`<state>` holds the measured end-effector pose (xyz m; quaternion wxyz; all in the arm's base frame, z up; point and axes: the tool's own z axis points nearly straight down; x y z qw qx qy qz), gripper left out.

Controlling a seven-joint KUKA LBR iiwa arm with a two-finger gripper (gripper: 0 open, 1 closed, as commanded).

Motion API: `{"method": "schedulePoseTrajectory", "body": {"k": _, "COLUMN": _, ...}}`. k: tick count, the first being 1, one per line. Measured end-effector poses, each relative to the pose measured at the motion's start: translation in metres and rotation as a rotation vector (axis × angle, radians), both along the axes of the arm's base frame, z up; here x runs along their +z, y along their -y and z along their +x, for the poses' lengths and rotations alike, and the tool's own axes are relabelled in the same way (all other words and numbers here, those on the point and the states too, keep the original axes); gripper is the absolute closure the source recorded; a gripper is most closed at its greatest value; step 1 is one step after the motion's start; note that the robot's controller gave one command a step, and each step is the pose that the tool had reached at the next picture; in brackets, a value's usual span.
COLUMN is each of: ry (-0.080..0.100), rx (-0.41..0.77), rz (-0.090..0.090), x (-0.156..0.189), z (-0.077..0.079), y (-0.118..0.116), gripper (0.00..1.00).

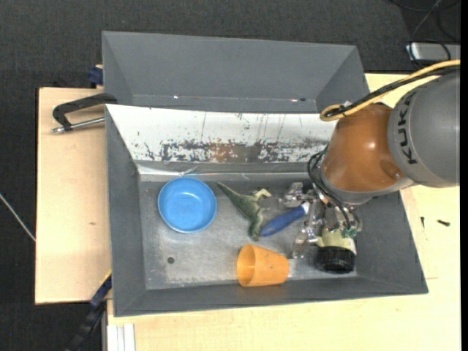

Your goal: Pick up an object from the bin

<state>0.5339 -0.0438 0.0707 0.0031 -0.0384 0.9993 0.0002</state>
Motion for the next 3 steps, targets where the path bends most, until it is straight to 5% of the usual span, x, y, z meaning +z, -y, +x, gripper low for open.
{"method": "schedulePoseTrajectory", "body": {"k": 1, "ry": 0.006, "rx": 0.001, "rz": 0.000, "x": 0.003, "z": 0.002, "y": 0.000, "gripper": 1.00}}
{"method": "schedulePoseTrajectory", "body": {"k": 2, "ry": 0.006, "rx": 0.034, "rz": -0.002, "x": 0.122, "z": 0.000, "y": 0.023, "gripper": 1.00}}
{"method": "schedulePoseTrajectory", "body": {"k": 3, "ry": 0.003, "rx": 0.318, "rz": -0.003, "x": 0.161, "z": 0.021, "y": 0.019, "gripper": 1.00}}
